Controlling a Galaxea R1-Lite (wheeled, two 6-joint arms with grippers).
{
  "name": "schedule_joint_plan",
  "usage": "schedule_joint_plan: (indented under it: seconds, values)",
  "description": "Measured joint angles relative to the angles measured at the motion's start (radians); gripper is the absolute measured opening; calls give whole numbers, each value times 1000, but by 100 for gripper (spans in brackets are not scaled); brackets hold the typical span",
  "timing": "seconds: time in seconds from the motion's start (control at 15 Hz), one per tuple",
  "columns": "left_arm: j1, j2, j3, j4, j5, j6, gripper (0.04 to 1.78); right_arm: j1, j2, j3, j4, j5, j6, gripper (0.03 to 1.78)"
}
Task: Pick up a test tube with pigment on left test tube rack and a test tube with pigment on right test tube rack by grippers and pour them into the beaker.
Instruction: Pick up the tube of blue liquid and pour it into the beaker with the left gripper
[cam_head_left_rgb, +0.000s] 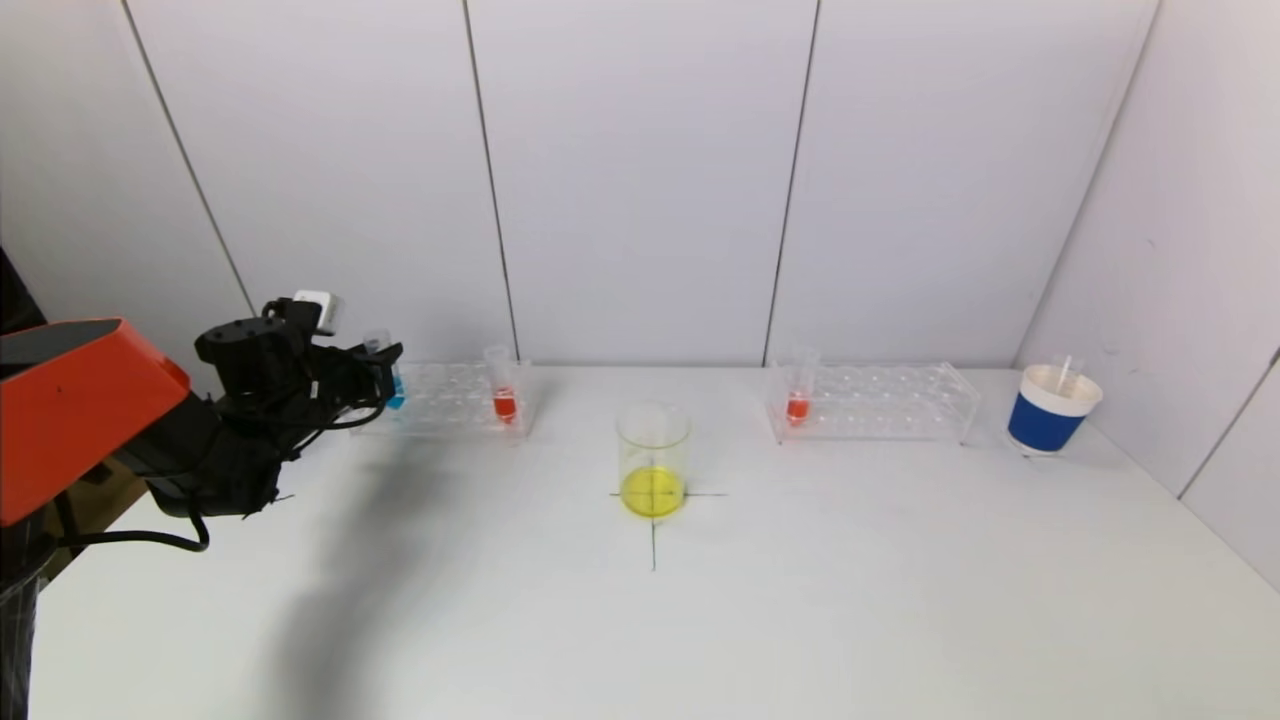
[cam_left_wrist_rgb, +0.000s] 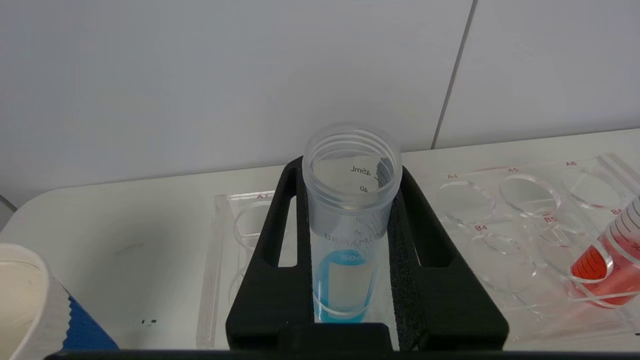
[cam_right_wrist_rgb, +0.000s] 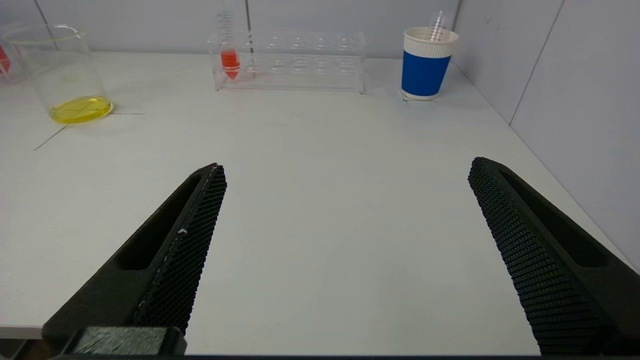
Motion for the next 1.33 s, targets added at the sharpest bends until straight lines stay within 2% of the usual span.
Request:
schedule_joint_plan:
  seconds: [0.87, 1.33]
  values:
    - [-11, -138, -145, 210, 0, 0, 44, 0, 0, 0, 0, 0, 0, 176]
    - [-101, -236, -273, 408, 0, 48, 44, 0, 0, 0, 0, 0, 0, 176]
